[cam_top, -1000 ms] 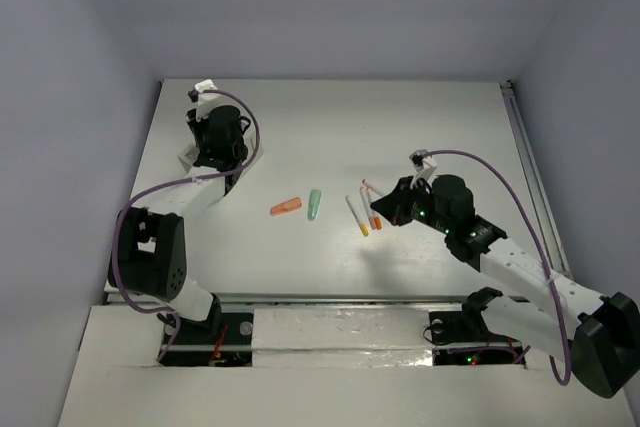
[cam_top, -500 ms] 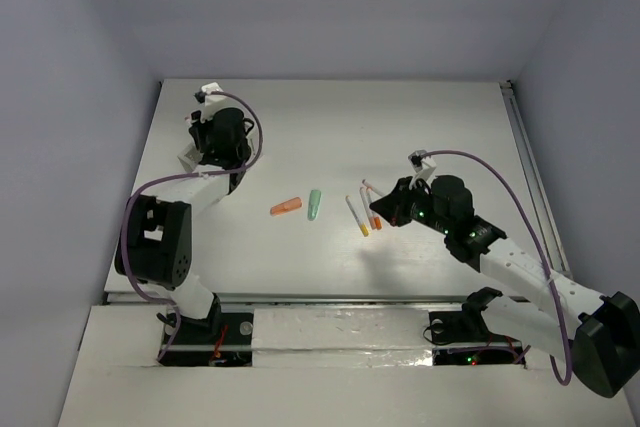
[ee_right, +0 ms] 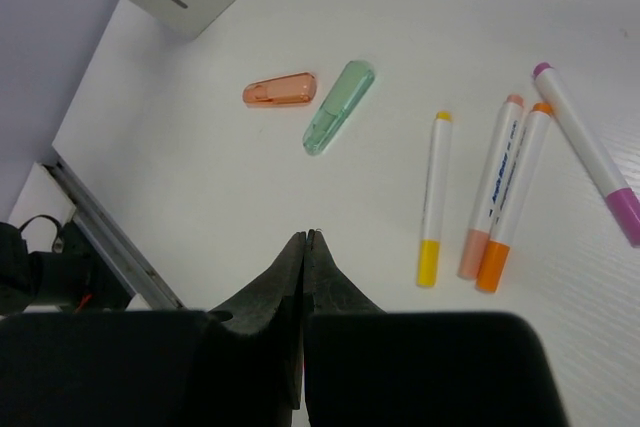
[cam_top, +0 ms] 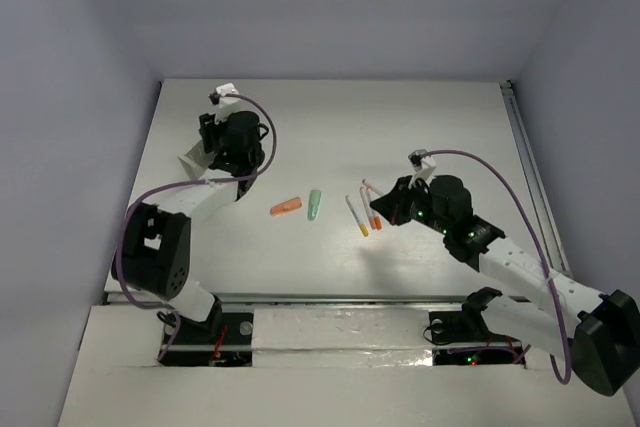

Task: Sort the stationery into containers
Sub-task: Place the pen in the storage box, then pick up the pen from the center of the board.

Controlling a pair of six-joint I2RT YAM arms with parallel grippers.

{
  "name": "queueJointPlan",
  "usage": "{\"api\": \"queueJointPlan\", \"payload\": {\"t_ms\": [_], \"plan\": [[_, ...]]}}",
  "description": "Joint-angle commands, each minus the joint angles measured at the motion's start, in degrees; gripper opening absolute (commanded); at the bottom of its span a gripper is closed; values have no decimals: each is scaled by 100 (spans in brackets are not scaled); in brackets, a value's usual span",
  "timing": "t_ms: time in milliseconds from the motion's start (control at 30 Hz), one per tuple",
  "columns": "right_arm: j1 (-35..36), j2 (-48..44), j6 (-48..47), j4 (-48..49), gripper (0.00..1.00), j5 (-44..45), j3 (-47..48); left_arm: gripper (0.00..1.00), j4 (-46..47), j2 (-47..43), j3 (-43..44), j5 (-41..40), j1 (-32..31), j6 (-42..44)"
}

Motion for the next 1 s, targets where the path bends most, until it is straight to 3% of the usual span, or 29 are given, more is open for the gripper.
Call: {"api": "queueJointPlan", "payload": {"t_ms": [0,67,100,133,233,267,333,500,600,767,800,967], "plan": [[52,111,-227,-56,0,347,214,34,-468,-783,465,-18,-450,-446],[52,173,-227,-249,0,706,294,21,-1395,-1012,737,656,-713,-1191],[52,147,-140,-285,0,856,303,6,-1785,-1030,1078,859,-984,-1464],[52,103,-114,-303,0,1005,294,0,-2111,-1031,1256,1009,-1126,-1971],[52,-134,-69,-355,0,1445,232,0,-3175,-890,1758,1791,-1478,-2730],[52,-230,-69,-408,0,1681,215,0,-3499,-890,1750,2315,-1540,-3359],[52,-275,-69,-505,0,1902,223,0,-2988,-969,1137,3115,-1916,-3767],[52,-372,-87,-892,0,2307,259,0,-2378,-425,54,3445,-2735,-4700],[-10,-459,-96,-936,0,2378,224,5,-2106,-29,-218,3655,-2877,-4955],[-62,-451,-113,-945,0,2378,232,27,-1745,287,-281,3858,-3228,-5140],[-62,-442,-113,-945,0,2343,232,35,-1727,331,-237,3876,-3315,-5167],[-62,-529,-104,-909,0,2264,197,37,-1806,735,-9,3806,-3369,-5307]]}}
